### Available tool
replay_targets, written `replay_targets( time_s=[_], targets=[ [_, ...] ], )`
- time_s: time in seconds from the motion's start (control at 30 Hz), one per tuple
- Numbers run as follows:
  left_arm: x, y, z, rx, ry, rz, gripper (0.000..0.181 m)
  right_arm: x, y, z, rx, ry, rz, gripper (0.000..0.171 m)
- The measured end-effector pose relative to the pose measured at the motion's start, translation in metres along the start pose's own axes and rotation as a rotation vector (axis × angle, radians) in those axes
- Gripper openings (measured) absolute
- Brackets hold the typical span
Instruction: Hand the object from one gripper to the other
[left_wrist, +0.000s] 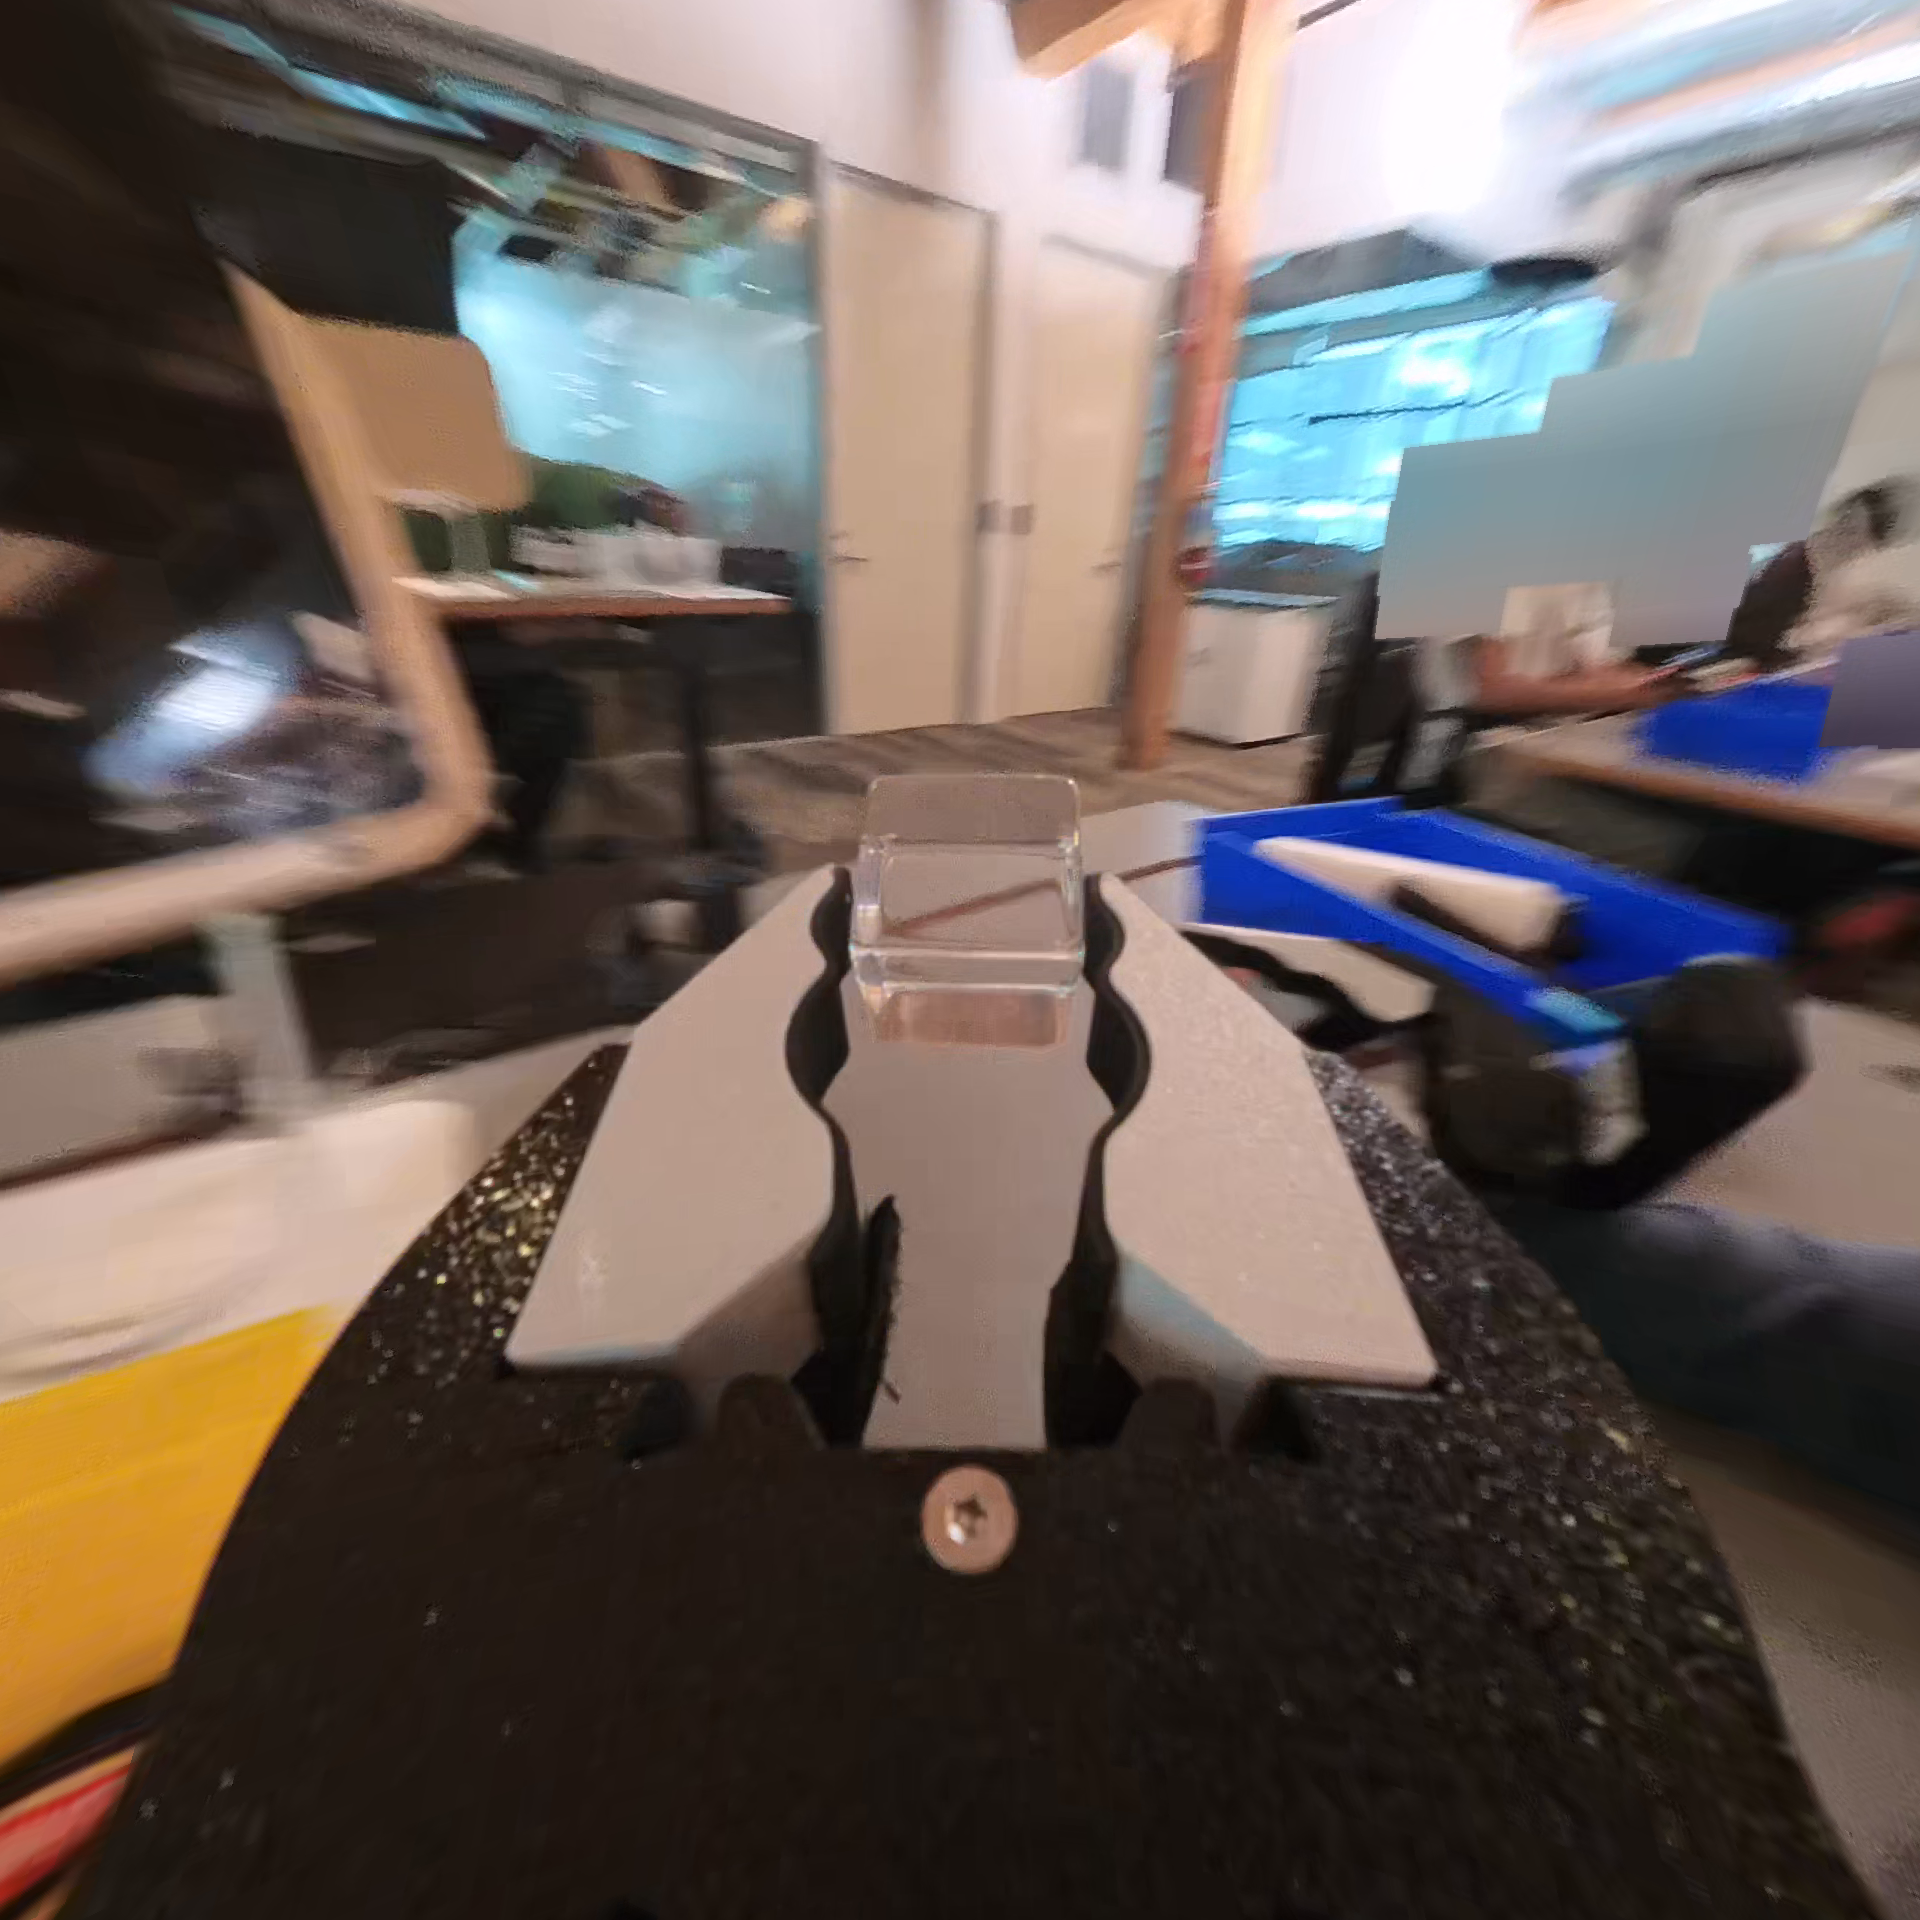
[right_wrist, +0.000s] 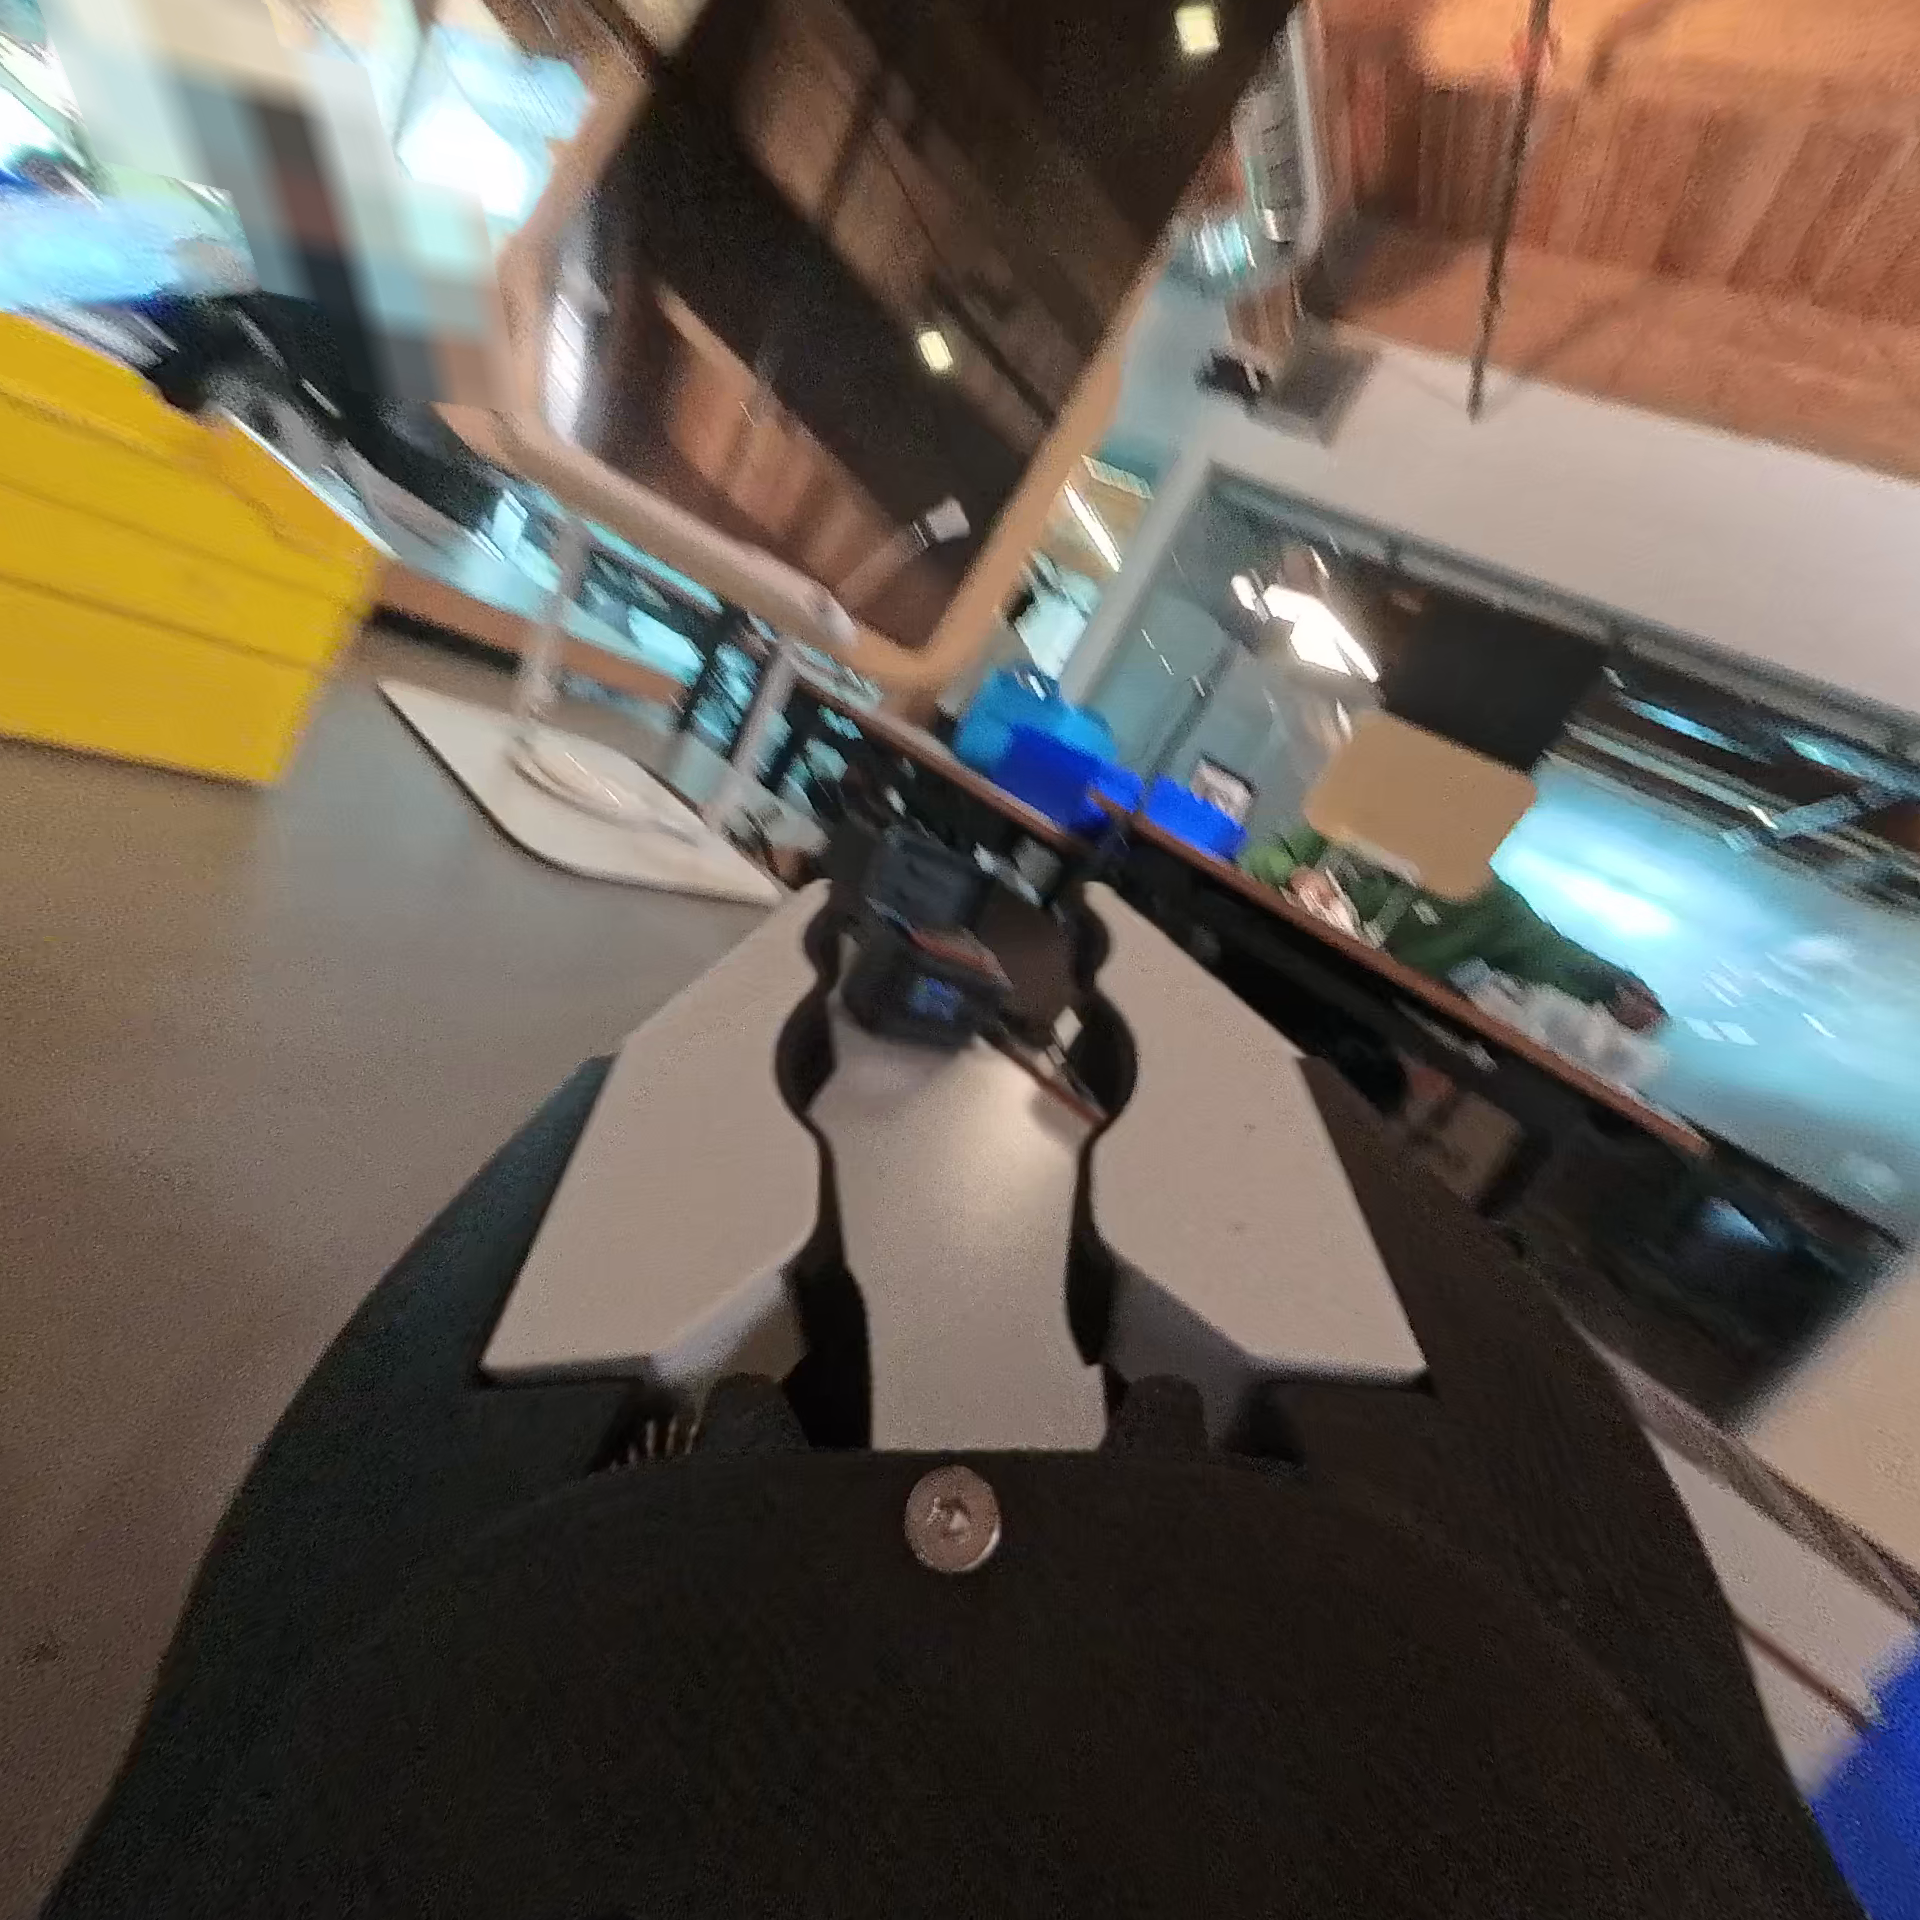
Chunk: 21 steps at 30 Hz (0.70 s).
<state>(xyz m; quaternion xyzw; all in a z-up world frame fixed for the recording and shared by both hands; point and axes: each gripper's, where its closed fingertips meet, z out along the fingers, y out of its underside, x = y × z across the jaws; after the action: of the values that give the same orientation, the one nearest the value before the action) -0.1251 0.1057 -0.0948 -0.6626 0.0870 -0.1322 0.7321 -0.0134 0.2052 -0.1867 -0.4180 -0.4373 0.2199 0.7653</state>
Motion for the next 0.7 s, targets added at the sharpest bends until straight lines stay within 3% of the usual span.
replay_targets(
  time_s=[0.1, 0.17, 0.27, 0.33, 0.4, 0.43, 0.5, 0.6, 0.7],
  targets=[
    [0.045, 0.030, 0.041, -0.028, 0.286, -0.320, 0.041, -0.026, -0.036, -0.007, 0.143, -0.121, 0.015, 0.085],
    [0.064, 0.053, 0.062, -0.090, 0.408, -0.467, 0.041, -0.036, -0.045, -0.009, 0.167, -0.154, -0.008, 0.089],
    [0.083, 0.075, 0.081, -0.177, 0.547, -0.631, 0.041, -0.038, -0.044, -0.008, 0.149, -0.145, -0.056, 0.085],
    [0.095, 0.085, 0.087, -0.249, 0.653, -0.711, 0.041, -0.033, -0.043, -0.009, 0.143, -0.127, -0.065, 0.071],
    [0.100, 0.094, 0.091, -0.311, 0.717, -0.767, 0.042, -0.024, -0.041, -0.010, 0.131, -0.107, -0.039, 0.044],
    [0.100, 0.096, 0.094, -0.326, 0.740, -0.792, 0.057, -0.023, -0.038, -0.009, 0.123, -0.124, -0.023, 0.043],
    [0.093, 0.099, 0.103, -0.295, 0.730, -0.777, 0.086, -0.017, -0.032, -0.007, 0.091, -0.129, 0.011, 0.043],
    [0.062, 0.108, 0.120, -0.180, 0.537, -0.582, 0.128, -0.006, -0.028, -0.006, 0.071, -0.149, 0.154, 0.043],
    [0.036, 0.122, 0.115, -0.065, 0.372, -0.152, 0.133, -0.003, -0.020, -0.007, 0.015, -0.254, 0.359, 0.044]
  ],
)
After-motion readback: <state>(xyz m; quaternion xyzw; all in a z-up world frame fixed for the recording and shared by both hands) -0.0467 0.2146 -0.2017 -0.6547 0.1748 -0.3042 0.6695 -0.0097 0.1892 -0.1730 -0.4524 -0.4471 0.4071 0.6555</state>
